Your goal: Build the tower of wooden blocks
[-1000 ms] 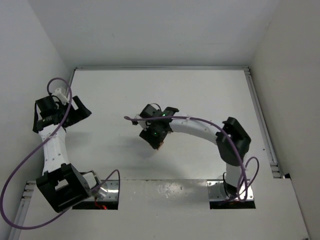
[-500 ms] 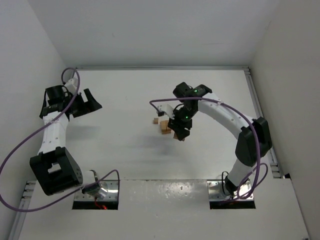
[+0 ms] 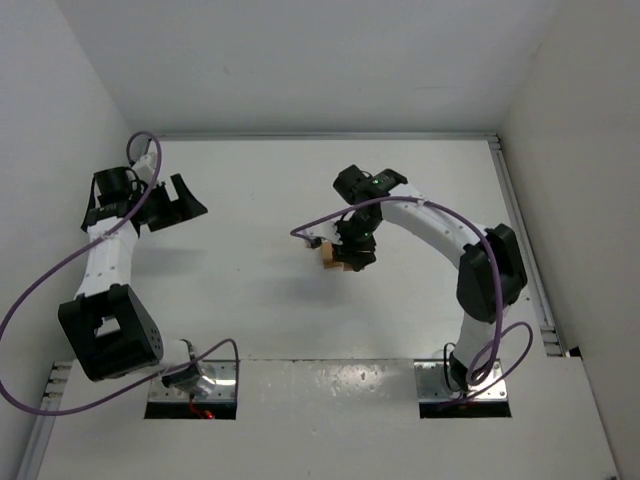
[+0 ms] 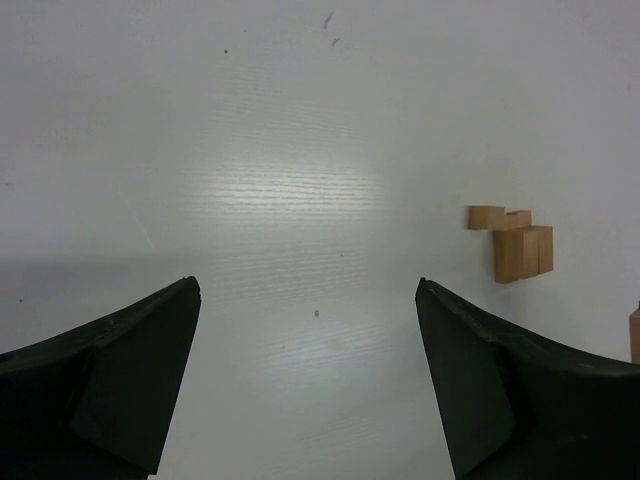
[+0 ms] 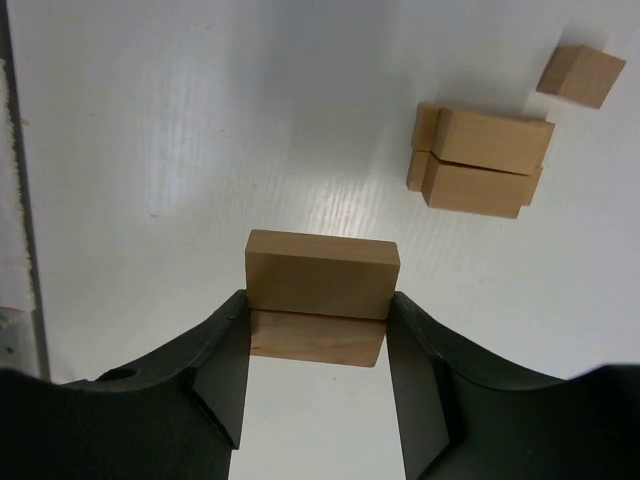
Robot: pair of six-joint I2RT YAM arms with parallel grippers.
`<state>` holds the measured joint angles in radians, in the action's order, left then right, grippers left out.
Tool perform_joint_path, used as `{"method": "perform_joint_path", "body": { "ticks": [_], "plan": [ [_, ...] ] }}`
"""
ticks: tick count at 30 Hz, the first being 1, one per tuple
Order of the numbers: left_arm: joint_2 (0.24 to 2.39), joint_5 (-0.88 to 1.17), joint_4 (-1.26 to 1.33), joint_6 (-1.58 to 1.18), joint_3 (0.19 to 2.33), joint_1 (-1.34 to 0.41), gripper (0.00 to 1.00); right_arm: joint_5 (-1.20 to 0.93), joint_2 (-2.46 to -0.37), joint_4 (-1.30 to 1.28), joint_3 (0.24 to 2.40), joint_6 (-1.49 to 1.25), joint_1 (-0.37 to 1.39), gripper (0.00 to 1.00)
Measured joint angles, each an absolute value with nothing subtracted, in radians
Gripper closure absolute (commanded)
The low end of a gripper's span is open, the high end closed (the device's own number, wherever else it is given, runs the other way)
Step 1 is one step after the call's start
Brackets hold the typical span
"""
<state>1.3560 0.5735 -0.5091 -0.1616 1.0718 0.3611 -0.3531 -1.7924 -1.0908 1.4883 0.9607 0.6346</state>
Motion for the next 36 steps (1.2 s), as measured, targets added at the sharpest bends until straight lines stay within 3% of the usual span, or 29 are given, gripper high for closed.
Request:
{"method": "perform_joint_path", "body": {
  "ticks": [10, 23, 36],
  "plan": [
    [1.386, 0.618, -0.506, -0.163, 1.072, 0.388, 0.05, -0.322, -1.994, -1.164, 1.74, 1.048, 0.635, 1.0],
    [1.438, 0.626, -0.491, -0.17, 1.084, 0.388, 0.05, -0.278, -2.142, -1.187, 1.908, 1.036, 0.639, 1.0],
    [1.44, 0.641, -0.466, -0.185, 1.084, 0.388, 0.05, -0.253, -2.178, -1.189, 1.923, 1.008, 0.641, 1.0]
  ]
}}
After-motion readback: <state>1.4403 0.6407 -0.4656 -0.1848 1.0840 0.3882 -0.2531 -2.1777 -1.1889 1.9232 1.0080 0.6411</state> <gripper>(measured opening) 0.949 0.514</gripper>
